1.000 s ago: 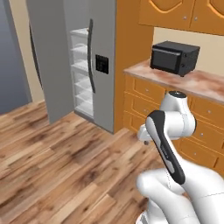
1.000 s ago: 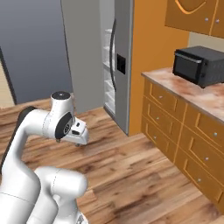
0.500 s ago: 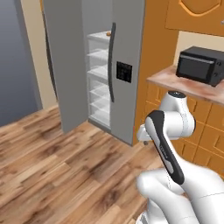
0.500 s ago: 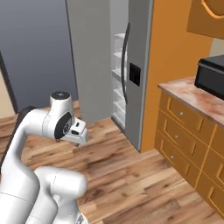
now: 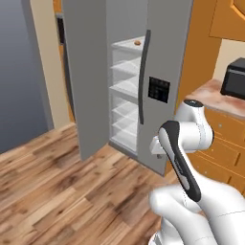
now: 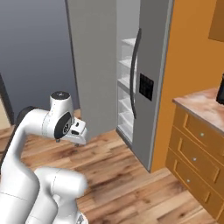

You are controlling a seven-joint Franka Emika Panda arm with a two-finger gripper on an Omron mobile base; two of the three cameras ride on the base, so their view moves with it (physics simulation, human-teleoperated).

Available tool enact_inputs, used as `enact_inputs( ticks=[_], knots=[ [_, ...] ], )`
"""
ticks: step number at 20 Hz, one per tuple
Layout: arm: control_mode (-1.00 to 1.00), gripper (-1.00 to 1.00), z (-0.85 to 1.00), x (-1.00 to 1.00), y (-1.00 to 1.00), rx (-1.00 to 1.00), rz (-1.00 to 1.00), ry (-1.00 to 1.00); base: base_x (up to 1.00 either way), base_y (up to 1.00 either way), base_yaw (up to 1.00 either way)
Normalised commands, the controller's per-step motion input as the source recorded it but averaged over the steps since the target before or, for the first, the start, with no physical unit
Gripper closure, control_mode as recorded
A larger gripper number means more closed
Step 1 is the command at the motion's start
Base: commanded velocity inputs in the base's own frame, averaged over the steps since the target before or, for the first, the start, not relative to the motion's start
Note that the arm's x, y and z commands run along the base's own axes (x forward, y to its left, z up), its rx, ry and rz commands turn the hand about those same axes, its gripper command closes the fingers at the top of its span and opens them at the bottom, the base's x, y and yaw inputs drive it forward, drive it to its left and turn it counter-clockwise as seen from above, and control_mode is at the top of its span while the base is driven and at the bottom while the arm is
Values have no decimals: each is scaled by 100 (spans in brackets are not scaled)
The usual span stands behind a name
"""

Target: Pick up the tangerine and peach from the fridge and place one fruit on each plate on the dining counter.

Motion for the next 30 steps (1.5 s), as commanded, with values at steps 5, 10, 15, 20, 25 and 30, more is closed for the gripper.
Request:
enact_inputs(
  ticks=[5,10,15,20,25,30],
  knots=[
    [100,-100,0,0,0,0,0,0,94,24,-5],
    [100,-100,0,0,0,0,0,0,94,27,-9],
    [100,-100,0,0,0,0,0,0,93,30,-16],
    [100,-100,0,0,0,0,0,0,85,35,-28],
    [100,-100,0,0,0,0,0,0,79,36,-35],
    [100,-100,0,0,0,0,0,0,70,36,-44]
  ],
)
